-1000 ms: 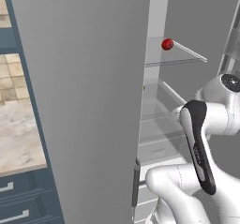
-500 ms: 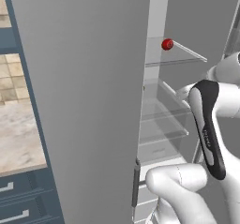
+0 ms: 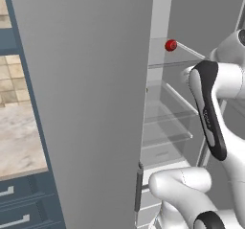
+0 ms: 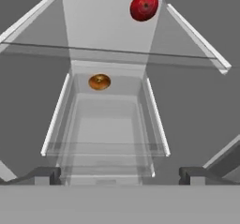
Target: Pick the peach and mango from the fridge and place them on the plate next to the blender to make a fruit smoothie.
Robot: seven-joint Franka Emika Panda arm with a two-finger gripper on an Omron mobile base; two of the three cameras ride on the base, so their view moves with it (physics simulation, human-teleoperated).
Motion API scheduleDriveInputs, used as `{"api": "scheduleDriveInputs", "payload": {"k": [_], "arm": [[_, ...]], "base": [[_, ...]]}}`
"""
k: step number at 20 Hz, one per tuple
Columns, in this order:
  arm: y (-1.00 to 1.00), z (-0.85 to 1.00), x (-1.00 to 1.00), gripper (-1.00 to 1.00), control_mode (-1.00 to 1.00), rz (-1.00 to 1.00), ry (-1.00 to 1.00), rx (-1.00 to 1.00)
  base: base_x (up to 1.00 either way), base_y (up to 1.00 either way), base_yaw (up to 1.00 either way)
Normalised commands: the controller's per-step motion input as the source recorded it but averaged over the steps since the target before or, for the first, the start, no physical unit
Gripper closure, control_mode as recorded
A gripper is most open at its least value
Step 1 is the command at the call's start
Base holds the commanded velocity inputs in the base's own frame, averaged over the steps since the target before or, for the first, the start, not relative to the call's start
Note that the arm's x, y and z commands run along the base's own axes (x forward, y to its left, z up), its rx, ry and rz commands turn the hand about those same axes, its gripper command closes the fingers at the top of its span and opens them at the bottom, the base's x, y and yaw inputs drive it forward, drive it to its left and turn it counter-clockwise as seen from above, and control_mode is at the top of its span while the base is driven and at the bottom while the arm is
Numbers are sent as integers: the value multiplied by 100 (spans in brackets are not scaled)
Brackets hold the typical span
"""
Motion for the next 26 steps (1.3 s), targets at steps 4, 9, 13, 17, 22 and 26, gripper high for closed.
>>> {"api": "scheduleDriveInputs", "payload": {"k": [4,9,13,17,22,26], "arm": [[-5,32,43,-100,-100,-5,-6,0],[0,18,57,-100,-100,-1,-2,0],[0,15,66,-100,-100,0,-1,1],[-4,1,70,-100,-100,0,0,2],[-12,0,68,-100,-100,-6,0,0],[-10,0,69,-100,-100,-7,0,1]], "base": [[0,0,0],[0,0,0],[0,0,0],[0,0,0],[0,0,0],[0,0,0]]}}
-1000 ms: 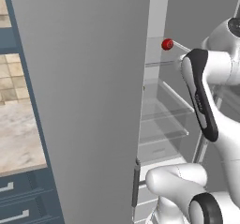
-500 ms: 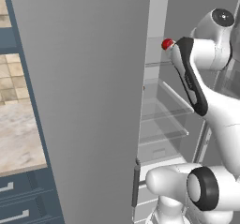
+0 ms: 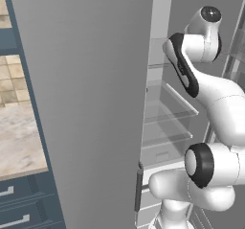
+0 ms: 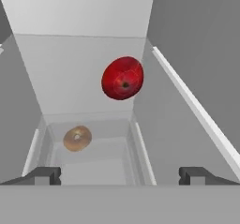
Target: Pick the peach and mango from the fridge and place them on the plate next to the blender to make a fruit smoothie.
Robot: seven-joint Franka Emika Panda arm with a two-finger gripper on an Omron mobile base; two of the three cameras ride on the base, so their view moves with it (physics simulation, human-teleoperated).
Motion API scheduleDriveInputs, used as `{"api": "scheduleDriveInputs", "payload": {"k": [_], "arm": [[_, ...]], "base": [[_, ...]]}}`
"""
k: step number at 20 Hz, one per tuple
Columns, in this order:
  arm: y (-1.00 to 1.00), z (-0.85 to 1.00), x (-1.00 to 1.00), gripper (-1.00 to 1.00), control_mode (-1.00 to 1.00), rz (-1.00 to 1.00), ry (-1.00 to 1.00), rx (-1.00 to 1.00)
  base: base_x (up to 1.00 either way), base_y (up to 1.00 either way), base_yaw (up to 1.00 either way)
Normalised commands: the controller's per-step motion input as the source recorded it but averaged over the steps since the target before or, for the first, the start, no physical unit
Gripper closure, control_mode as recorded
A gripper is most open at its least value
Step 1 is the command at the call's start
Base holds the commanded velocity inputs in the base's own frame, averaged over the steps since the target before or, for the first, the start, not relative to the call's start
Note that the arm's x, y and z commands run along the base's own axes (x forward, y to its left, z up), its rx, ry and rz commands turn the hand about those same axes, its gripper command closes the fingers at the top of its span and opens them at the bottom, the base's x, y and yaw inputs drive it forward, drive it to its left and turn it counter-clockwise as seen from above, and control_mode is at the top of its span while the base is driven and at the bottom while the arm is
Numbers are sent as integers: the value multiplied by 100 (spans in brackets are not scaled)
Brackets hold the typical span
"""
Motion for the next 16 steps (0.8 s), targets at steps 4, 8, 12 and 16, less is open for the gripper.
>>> {"api": "scheduleDriveInputs", "payload": {"k": [4,8,12,16], "arm": [[-1,0,68,-100,-100,-1,0,2],[0,0,66,-100,-100,0,0,0],[-8,-5,58,-100,-100,0,2,0],[-2,-8,56,-100,-100,0,3,0]], "base": [[0,0,0],[0,0,0],[0,0,0],[0,0,0]]}}
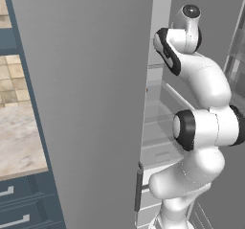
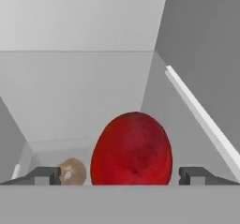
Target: Pick the peach and mango from the fridge and place them on the plate next to the blender to make a fruit smoothie.
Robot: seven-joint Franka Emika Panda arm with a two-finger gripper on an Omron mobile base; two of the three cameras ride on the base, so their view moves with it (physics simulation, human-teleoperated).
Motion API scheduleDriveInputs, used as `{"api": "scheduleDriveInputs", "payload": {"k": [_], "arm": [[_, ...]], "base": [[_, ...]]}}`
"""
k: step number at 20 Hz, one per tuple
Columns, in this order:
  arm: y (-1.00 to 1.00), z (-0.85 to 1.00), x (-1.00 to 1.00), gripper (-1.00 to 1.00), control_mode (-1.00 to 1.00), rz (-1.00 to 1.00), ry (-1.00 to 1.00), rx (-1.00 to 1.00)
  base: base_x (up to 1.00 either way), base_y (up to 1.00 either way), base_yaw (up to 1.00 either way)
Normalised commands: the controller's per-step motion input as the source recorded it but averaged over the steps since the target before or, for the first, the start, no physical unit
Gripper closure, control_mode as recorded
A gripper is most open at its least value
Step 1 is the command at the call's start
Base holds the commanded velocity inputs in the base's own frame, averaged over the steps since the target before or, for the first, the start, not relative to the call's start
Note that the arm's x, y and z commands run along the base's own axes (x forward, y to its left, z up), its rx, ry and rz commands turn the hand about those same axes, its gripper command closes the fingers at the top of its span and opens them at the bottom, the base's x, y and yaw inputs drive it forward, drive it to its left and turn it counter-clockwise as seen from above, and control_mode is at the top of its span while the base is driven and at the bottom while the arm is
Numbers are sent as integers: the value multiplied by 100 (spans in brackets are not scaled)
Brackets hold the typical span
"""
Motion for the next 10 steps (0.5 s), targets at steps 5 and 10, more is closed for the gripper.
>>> {"api": "scheduleDriveInputs", "payload": {"k": [5,10], "arm": [[-4,-16,50,-100,-100,0,5,0],[-17,-28,17,100,-100,0,4,0]], "base": [[0,0,0],[0,0,0]]}}
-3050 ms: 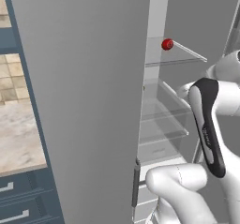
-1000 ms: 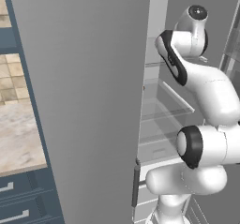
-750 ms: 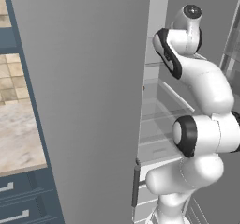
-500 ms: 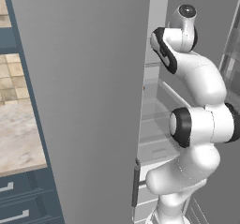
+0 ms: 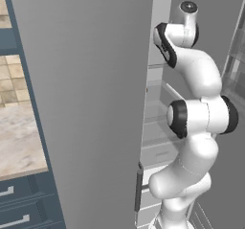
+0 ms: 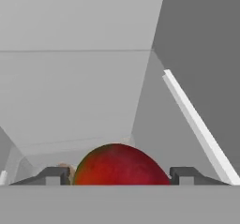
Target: Pick the peach and mango from the fridge and place them on the plate next to the blender to make a fruit smoothie.
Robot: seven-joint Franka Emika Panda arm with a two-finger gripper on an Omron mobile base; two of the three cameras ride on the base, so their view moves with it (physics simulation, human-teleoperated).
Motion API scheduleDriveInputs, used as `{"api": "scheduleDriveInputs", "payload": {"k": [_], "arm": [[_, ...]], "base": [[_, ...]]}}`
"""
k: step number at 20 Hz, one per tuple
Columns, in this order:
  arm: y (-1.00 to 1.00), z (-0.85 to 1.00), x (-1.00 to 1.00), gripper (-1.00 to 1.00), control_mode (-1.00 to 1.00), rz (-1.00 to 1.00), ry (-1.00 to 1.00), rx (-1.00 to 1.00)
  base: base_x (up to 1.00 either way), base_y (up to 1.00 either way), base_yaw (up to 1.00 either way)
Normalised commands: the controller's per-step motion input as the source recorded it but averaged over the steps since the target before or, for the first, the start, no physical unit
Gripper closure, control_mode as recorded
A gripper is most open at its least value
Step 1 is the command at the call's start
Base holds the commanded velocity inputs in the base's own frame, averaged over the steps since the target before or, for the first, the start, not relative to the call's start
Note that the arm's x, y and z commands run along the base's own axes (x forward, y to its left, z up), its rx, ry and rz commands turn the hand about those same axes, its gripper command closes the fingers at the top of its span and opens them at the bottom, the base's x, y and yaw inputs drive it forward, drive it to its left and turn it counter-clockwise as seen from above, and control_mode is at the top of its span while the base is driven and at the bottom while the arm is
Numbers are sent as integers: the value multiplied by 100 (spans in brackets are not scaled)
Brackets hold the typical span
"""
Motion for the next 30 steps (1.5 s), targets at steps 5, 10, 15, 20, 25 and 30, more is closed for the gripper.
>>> {"api": "scheduleDriveInputs", "payload": {"k": [5,10,15,20,25,30], "arm": [[-25,-45,-6,100,-100,0,0,0],[-2,-10,-65,100,-100,0,-17,0],[2,0,-100,100,-100,0,-31,1],[19,13,-100,100,-100,-3,-11,1],[30,22,-100,100,-100,-6,0,0],[23,13,-100,100,-100,-3,1,0]], "base": [[0,0,0],[0,0,0],[0,0,0],[0,0,0],[0,0,0],[0,0,0]]}}
